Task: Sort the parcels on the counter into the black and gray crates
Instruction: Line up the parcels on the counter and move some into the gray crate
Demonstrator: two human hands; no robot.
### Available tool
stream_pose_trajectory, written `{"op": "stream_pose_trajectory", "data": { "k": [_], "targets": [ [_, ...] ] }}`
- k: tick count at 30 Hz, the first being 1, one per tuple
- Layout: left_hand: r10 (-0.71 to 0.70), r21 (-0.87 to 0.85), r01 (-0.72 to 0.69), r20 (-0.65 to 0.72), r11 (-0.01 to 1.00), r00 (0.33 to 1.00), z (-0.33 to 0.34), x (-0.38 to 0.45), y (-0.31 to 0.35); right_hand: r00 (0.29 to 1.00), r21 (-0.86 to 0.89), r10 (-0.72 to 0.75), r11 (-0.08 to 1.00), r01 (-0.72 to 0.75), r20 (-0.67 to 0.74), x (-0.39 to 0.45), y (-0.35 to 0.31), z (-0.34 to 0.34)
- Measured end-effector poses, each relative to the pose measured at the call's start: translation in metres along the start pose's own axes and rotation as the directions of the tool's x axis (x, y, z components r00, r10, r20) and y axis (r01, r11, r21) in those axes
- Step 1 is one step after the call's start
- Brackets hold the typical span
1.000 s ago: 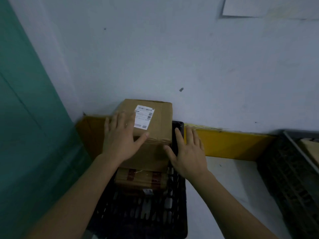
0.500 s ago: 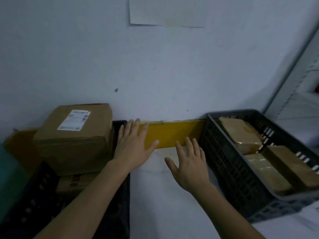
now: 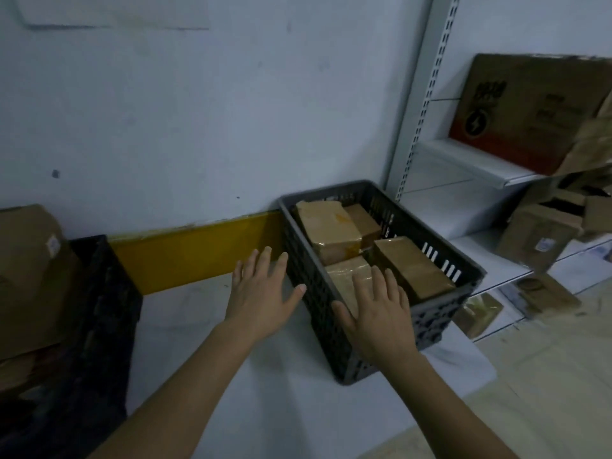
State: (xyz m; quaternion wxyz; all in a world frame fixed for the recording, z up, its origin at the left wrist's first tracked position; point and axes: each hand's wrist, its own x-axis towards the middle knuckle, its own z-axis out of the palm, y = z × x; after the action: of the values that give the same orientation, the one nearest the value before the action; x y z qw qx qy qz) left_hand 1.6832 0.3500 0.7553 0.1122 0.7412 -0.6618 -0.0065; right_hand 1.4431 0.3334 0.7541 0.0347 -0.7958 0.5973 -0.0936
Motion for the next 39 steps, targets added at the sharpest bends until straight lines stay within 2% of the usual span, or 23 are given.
{"op": "stream_pose_trajectory", "data": {
  "k": [9, 13, 23, 27, 32, 36, 39],
  "targets": [
    [0.139, -0.02, -0.138, 0.061, 0.99, 0.988, 0.057, 0.063, 0.071, 0.99, -0.001, 0.14, 0.99, -0.14, 0.022, 0.037, 0.086, 0.008],
    [0.132, -0.066, -0.127, 0.079, 0.99, 0.988, 0.072, 0.102, 0.087, 0.988, -0.04, 0.153, 0.988, -0.152, 0.034, 0.07, 0.102, 0.004],
    [-0.054, -0.088, 0.062, 0.084, 0.994, 0.995, 0.09, 0.181, 0.09, 0.993, -0.084, 0.08, 0.994, -0.073, 0.087, 0.156, 0.109, 0.023],
    [-0.146, -0.008, 0.149, 0.143, 0.989, 0.979, 0.099, 0.204, 0.104, 0.993, -0.076, 0.068, 0.995, -0.061, 0.092, 0.184, 0.123, 0.03],
    [-0.318, 0.029, 0.319, 0.199, 0.947, 0.927, 0.102, 0.23, 0.125, 0.988, -0.053, 0.036, 0.998, -0.029, 0.152, 0.203, 0.154, 0.038],
    [-0.469, 0.044, 0.472, 0.218, 0.881, 0.856, 0.101, 0.245, 0.141, 0.963, -0.029, 0.003, 1.0, 0.005, 0.268, 0.204, 0.179, 0.041],
    [-0.521, 0.079, 0.52, 0.262, 0.851, 0.812, 0.102, 0.251, 0.147, 0.921, 0.038, -0.007, 0.999, -0.009, 0.389, 0.199, 0.19, 0.04]
  ]
}}
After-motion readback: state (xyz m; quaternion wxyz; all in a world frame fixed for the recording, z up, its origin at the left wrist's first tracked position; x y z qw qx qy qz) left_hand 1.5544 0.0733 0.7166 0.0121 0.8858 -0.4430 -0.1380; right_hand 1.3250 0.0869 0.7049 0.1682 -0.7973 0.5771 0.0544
